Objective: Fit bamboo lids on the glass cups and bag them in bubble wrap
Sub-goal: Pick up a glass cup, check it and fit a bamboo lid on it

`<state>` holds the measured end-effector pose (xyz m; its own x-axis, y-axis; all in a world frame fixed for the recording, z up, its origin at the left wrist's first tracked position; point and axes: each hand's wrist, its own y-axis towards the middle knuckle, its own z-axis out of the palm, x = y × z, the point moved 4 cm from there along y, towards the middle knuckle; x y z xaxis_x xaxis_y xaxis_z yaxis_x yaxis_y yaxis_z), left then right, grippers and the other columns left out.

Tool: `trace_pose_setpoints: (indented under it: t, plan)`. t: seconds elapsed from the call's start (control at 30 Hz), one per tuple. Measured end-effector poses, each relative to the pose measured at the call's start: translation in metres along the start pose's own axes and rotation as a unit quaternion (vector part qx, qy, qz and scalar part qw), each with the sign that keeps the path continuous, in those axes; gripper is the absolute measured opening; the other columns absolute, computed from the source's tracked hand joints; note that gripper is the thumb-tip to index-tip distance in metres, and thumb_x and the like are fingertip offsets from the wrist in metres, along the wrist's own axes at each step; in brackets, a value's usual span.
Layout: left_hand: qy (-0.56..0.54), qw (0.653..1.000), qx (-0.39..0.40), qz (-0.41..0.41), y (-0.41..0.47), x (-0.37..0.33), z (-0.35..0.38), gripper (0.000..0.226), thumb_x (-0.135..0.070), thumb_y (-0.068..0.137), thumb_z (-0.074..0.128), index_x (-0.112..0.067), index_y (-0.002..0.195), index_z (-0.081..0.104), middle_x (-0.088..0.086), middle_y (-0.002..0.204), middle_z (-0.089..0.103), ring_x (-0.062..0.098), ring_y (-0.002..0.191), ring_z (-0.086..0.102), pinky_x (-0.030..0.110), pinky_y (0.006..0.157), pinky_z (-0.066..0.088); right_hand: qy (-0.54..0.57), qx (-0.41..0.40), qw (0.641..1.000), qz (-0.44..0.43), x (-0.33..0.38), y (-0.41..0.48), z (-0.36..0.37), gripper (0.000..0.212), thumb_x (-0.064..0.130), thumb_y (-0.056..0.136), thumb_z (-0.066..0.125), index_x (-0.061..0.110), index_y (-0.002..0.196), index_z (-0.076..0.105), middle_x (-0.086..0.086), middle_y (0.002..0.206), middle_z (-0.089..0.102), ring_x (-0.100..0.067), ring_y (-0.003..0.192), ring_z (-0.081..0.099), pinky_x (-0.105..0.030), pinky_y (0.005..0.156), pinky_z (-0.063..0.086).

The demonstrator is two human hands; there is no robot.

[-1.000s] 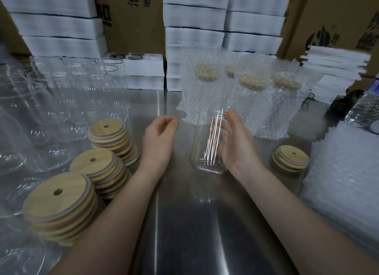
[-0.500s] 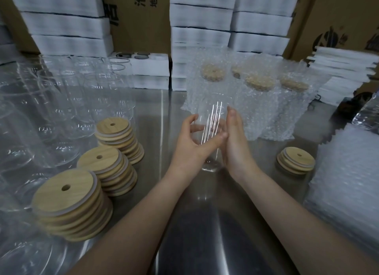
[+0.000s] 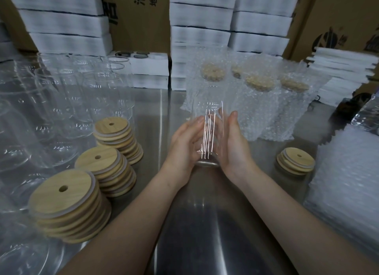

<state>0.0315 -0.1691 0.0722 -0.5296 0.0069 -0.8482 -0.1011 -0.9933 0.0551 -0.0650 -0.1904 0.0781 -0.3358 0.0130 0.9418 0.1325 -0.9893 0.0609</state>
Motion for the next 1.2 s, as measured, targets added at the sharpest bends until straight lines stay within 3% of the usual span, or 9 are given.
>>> trace_pose_setpoints:
  t: [0.1,0.23,0.4,0.53,0.7,0.87,1.0,1.1,1.2]
  plan:
    - [-0.005,1.000,0.012,-0.004,0.000,-0.001,0.001,0.060,-0.031,0.087,0.063,-0.008,0.140,0.045,0.016,0.121,0.062,0.034,0.111,0.055,0.049,0.101,0.039,0.037,0.005,0.999,0.001,0.001,-0.001,0.001,0.056,0.055,0.103,0.017,0.031,0.153,0.030,-0.005,0.153,0.043,-0.021,0.139,0.044,-0.048,0.116,0.035]
    - [0.041,0.998,0.036,0.045,0.000,-0.006,0.003,0.054,-0.030,0.098,0.046,-0.029,0.150,0.033,0.005,0.143,0.053,0.019,0.127,0.053,0.050,0.114,0.034,0.054,0.033,0.998,0.005,0.000,-0.004,0.000,0.049,0.059,0.101,0.021,0.042,0.144,0.036,-0.004,0.130,0.066,-0.022,0.119,0.063,-0.045,0.103,0.049]
    - [0.127,0.983,0.020,0.129,-0.002,-0.012,0.007,0.046,-0.020,0.103,0.041,-0.035,0.147,0.036,0.000,0.154,0.038,0.013,0.136,0.044,0.038,0.112,0.038,0.046,0.004,0.999,-0.003,0.000,-0.006,-0.004,0.054,0.060,0.095,0.035,0.037,0.144,0.036,-0.009,0.130,0.065,-0.030,0.112,0.067,-0.057,0.096,0.051]
    - [0.157,0.977,0.022,0.145,-0.003,-0.008,0.010,0.052,-0.030,0.101,0.045,-0.034,0.150,0.029,-0.003,0.155,0.035,-0.015,0.111,0.053,0.006,0.080,0.047,-0.013,-0.059,0.997,-0.044,0.006,-0.009,-0.003,0.057,0.056,0.091,0.047,0.019,0.134,0.051,-0.013,0.127,0.064,-0.039,0.110,0.065,-0.062,0.091,0.052]
    - [0.180,0.970,0.026,0.164,-0.005,-0.009,0.011,0.092,-0.038,0.073,0.071,-0.034,0.151,0.021,-0.001,0.152,0.036,-0.026,0.104,0.050,0.006,0.081,0.048,-0.055,-0.079,0.991,-0.091,0.009,-0.014,0.002,0.053,0.059,0.085,0.048,0.020,0.120,0.055,0.001,0.109,0.069,-0.022,0.103,0.070,-0.036,0.081,0.060]
    - [0.143,0.977,0.033,0.154,-0.003,-0.006,0.008,0.089,-0.025,0.082,0.074,-0.027,0.153,0.021,0.005,0.143,0.045,-0.015,0.105,0.059,0.010,0.076,0.050,-0.087,-0.094,0.989,-0.080,0.009,-0.007,-0.006,0.036,0.056,0.101,0.030,0.030,0.109,0.054,0.005,0.101,0.069,-0.013,0.088,0.072,-0.032,0.070,0.058]
    - [0.111,0.984,0.046,0.128,-0.006,-0.005,0.009,0.085,-0.035,0.081,0.068,-0.031,0.153,0.021,0.002,0.141,0.049,-0.004,0.105,0.064,0.018,0.082,0.054,-0.051,-0.099,0.993,-0.049,0.010,-0.005,-0.009,0.038,0.053,0.103,0.030,0.031,0.119,0.057,-0.005,0.113,0.069,-0.032,0.095,0.071,-0.051,0.082,0.059]
    - [0.093,0.990,0.039,0.103,-0.007,-0.007,0.010,0.077,-0.041,0.085,0.063,-0.030,0.152,0.026,-0.008,0.126,0.063,0.009,0.106,0.068,0.027,0.088,0.055,-0.047,-0.087,0.994,-0.048,0.011,-0.003,-0.010,0.030,0.046,0.105,0.032,0.033,0.114,0.057,-0.002,0.098,0.068,-0.021,0.071,0.066,-0.037,0.062,0.055]
    - [0.048,0.995,0.063,0.053,-0.005,-0.007,0.009,0.053,-0.045,0.090,0.057,-0.022,0.138,0.050,0.004,0.120,0.066,0.020,0.104,0.067,0.037,0.088,0.055,-0.015,-0.064,0.997,-0.029,0.010,-0.004,-0.011,0.026,0.043,0.105,0.036,0.031,0.114,0.058,-0.002,0.085,0.064,-0.012,0.061,0.061,-0.030,0.054,0.050]
